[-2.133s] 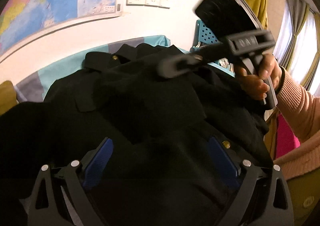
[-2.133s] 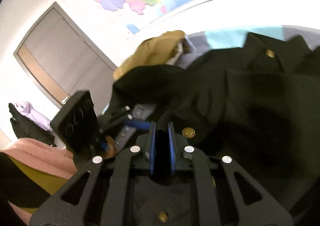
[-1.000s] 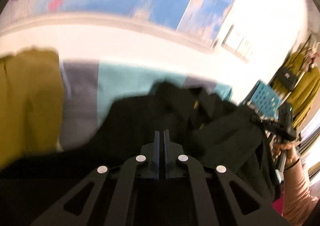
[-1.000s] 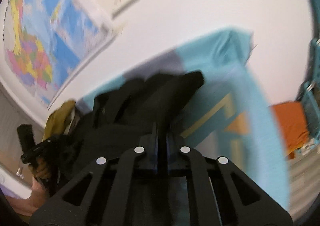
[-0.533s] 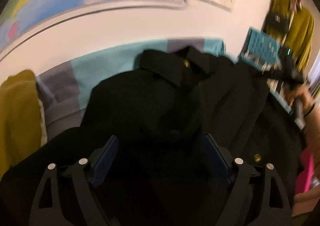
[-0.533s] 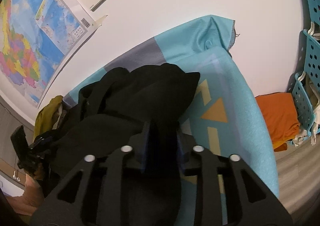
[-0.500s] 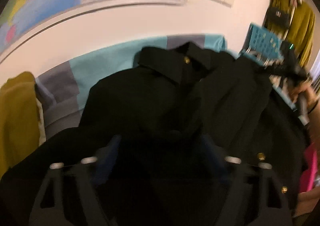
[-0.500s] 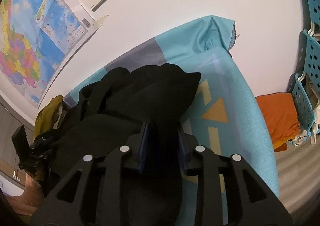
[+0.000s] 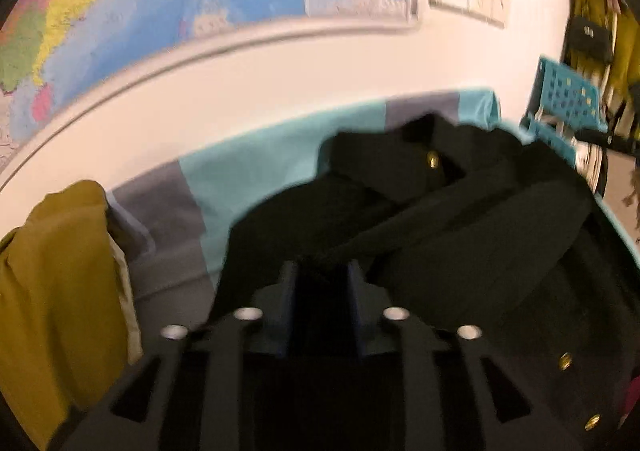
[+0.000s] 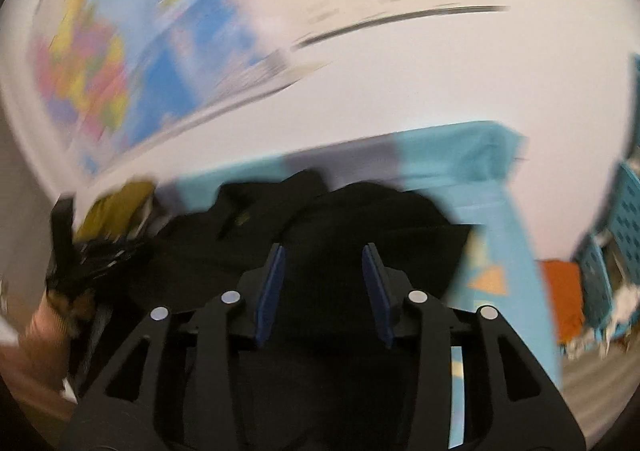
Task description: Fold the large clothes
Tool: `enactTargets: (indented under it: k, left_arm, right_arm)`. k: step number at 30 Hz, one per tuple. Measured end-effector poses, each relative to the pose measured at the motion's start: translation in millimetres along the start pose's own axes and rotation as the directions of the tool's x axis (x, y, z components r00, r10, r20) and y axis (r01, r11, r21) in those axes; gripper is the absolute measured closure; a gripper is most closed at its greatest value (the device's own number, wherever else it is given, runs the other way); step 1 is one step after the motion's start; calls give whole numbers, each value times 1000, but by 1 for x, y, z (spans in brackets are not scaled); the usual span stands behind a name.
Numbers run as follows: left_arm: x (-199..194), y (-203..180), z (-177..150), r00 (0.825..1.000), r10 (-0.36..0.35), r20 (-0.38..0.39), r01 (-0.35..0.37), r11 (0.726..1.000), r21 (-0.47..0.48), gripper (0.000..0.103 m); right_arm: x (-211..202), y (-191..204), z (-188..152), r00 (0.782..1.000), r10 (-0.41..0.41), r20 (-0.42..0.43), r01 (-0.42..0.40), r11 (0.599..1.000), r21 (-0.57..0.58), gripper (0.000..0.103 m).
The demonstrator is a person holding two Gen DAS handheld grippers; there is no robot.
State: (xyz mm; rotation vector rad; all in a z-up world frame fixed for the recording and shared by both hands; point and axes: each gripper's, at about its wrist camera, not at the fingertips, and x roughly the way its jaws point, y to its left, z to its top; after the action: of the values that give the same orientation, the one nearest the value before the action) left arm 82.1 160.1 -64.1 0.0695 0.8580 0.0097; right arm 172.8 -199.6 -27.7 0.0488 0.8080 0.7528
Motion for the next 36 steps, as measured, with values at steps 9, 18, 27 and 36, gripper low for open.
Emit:
enactTargets:
  k: [9,18,27,36]
  left_arm:
    - [-80,11,-18,978,135,157,-132,991,-31,35]
    - [-172,81,-94,942,297,154,-278,951,-133,24]
    - [-166,109,-162,977,211,19,-208,972,-108,23]
    - [-177,119,-171,1000,3,-7,-4,989,-145,100]
  right_arm:
    - [104,130,-16,949,149,-279,-219,945,-241,54]
    - [138,177,-37,920,138,-367,-254,923,-290,46]
    - [94,224,-33,913,254,-319,-353,884,-306,43]
    - [92,301,-56,830,403,-387,-534,773,-341,39]
